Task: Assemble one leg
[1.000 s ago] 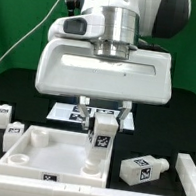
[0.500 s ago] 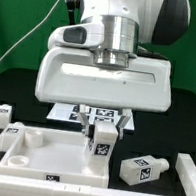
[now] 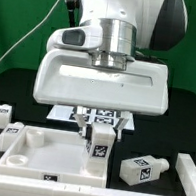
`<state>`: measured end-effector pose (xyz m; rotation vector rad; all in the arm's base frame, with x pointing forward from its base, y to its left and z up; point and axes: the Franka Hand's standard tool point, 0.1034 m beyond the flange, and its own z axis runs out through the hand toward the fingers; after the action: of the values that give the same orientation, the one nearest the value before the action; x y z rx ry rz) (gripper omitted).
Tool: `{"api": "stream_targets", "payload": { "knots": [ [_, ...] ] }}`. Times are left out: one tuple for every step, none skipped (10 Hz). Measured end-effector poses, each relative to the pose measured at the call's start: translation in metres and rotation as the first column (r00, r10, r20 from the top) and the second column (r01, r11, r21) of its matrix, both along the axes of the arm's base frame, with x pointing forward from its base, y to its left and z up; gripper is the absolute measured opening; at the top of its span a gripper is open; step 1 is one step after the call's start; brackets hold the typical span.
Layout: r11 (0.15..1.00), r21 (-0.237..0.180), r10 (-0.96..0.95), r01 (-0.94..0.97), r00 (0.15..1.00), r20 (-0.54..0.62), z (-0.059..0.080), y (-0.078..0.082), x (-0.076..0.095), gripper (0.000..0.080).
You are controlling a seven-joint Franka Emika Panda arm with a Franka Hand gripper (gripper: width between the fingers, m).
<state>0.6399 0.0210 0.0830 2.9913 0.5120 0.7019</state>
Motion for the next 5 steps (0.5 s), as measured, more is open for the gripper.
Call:
{"api": "stream_targets", "payload": {
  "knots": [
    [1.000, 0.000, 0.000, 0.000, 1.000, 0.000, 0.000, 0.000, 0.000, 0.0533],
    [1.000, 0.000, 0.000, 0.000, 1.000, 0.000, 0.000, 0.000, 0.000, 0.0533],
    [1.000, -0.001, 0.000, 0.000, 1.000, 0.001, 0.003, -0.001, 0.002, 0.0614],
    [1.000, -0.004, -0.003, 0.003, 1.000, 0.007, 0.014, -0.005, 0.006, 0.0640],
    [1.000, -0.002, -0.006, 0.006, 1.000, 0.001, 0.025, -0.004, 0.008, 0.0640]
  ]
}}
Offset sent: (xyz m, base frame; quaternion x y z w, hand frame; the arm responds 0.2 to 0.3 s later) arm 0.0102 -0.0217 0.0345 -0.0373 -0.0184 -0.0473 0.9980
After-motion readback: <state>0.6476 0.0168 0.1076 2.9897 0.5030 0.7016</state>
